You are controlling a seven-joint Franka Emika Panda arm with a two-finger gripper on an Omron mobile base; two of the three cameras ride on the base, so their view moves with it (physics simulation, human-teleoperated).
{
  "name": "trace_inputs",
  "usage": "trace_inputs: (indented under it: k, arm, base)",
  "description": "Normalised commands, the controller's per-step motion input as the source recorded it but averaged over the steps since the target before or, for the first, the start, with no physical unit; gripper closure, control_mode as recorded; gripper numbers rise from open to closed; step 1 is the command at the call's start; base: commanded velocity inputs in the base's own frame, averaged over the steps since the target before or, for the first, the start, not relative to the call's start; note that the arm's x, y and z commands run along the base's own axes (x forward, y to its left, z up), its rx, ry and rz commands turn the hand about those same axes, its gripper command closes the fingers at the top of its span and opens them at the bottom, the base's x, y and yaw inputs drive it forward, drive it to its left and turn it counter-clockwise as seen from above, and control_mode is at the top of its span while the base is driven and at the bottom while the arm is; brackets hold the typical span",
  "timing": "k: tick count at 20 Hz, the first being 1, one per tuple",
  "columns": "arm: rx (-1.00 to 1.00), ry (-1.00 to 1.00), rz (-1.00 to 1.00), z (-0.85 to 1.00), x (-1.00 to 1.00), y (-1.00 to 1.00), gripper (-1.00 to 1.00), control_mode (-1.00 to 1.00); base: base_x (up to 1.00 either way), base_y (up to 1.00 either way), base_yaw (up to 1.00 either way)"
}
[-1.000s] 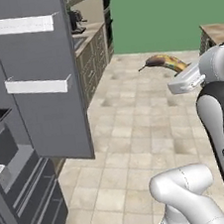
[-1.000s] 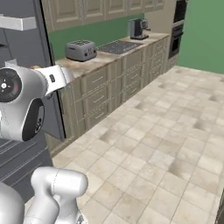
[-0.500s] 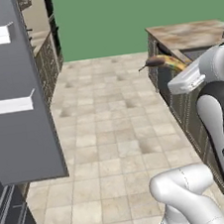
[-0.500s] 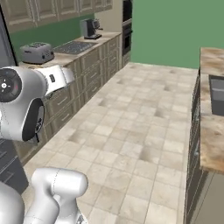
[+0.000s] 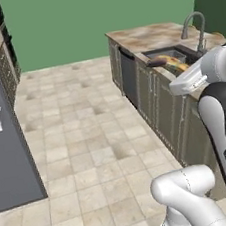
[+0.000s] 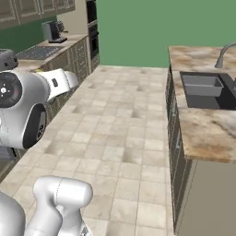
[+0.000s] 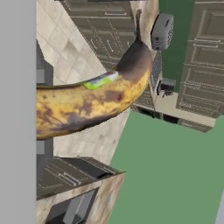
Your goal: Retrieve the banana and pear from the fridge and place them into the bowl on the dining table.
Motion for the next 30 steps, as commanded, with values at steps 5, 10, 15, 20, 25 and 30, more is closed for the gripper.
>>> trace_inputs:
  k: [5,10,15,20,25,30]
  arm:
    - [0.0,0.0,0.0,0.0,0.0,0.0,1.0,1.0]
    - [0.0,0.0,0.0,0.0,0.0,0.0,1.0,1.0]
    - [0.0,0.0,0.0,0.0,0.0,0.0,1.0,1.0]
    - [0.0,0.0,0.0,0.0,0.0,0.0,1.0,1.0]
    - [0.0,0.0,0.0,0.0,0.0,0.0,1.0,1.0]
    - [0.0,0.0,0.0,0.0,0.0,0.0,1.0,1.0]
  base:
    - [0.0,-0.53,-0.22]
    - [0.04,-0.76,-0.16]
    - [0.14,-1.0,-0.1]
    - [0.27,-1.0,-0.09]
    - [0.35,-1.0,-0.1]
    - [0.33,-1.0,-0.09]
